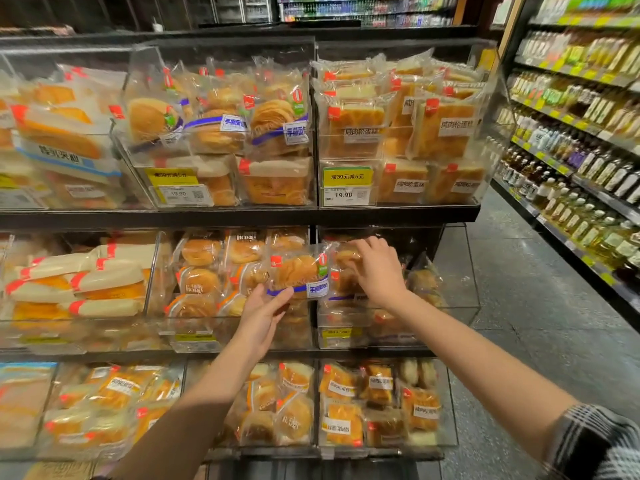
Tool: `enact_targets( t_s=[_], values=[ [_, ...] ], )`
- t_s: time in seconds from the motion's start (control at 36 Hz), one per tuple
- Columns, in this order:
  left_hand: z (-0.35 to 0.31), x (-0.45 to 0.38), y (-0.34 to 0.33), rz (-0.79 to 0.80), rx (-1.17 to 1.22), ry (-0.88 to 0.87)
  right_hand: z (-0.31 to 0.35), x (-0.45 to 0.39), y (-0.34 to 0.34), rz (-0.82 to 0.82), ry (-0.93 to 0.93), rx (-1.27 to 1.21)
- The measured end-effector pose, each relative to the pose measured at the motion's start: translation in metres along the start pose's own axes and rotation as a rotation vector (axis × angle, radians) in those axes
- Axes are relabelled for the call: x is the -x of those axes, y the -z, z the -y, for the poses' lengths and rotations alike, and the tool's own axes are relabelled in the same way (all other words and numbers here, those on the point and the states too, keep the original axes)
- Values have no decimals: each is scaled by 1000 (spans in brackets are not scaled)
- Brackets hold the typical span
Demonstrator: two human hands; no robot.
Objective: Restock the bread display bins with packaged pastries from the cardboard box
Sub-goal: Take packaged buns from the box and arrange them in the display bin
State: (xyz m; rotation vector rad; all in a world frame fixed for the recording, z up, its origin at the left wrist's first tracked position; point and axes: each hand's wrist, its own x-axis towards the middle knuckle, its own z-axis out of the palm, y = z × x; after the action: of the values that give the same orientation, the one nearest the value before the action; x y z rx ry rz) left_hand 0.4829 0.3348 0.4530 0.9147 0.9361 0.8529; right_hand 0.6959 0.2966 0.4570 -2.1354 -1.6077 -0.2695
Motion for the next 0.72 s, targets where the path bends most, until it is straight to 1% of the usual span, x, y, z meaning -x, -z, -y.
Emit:
enact_targets(
  t_s=[0.03, 0.06, 0.08, 0.11, 0.14, 0.17, 0.22, 0.31, 0.33, 0.36, 0.42, 0.44, 0.58, 0.64, 0.72],
  values=[
    [-2, 1, -3, 18, -25, -15, 2, 4, 9, -16, -55, -210],
    [-5, 3, -6, 38, -55, -27, 5, 8, 17, 18, -135, -452],
    [-6, 4, -9, 66, -95, -34, 8, 13, 25, 80, -206, -687],
    [-7, 4, -11, 94, -140, -41, 10, 17, 31, 146, -240, -871],
    [-8, 5, -15, 122, -175, -54, 10, 21, 35, 205, -242, -963],
    [-8, 6, -20, 146, -201, -64, 10, 26, 37, 252, -224, -998],
    [-6, 8, -31, 182, -267, -94, 10, 35, 40, 295, -198, -992],
    [0, 12, -49, 244, -365, -141, 4, 43, 42, 242, -253, -1026],
    [4, 12, -52, 255, -433, -162, 0, 46, 44, 222, -273, -1023],
    [7, 11, -54, 256, -545, -198, -6, 48, 45, 209, -292, -1009],
    [13, 4, -57, 252, -878, -244, -19, 51, 47, 169, -361, -995],
    [15, 2, -58, 243, -1006, -273, -25, 52, 49, 137, -409, -996],
    [19, -18, -69, 238, -1476, -579, -63, 47, 50, -4, -700, -947],
    [19, -26, -75, 258, -1590, -665, -79, 42, 44, -37, -785, -879],
    [17, -39, -88, 344, -1679, -650, -90, 33, 35, -42, -862, -762]
  ],
)
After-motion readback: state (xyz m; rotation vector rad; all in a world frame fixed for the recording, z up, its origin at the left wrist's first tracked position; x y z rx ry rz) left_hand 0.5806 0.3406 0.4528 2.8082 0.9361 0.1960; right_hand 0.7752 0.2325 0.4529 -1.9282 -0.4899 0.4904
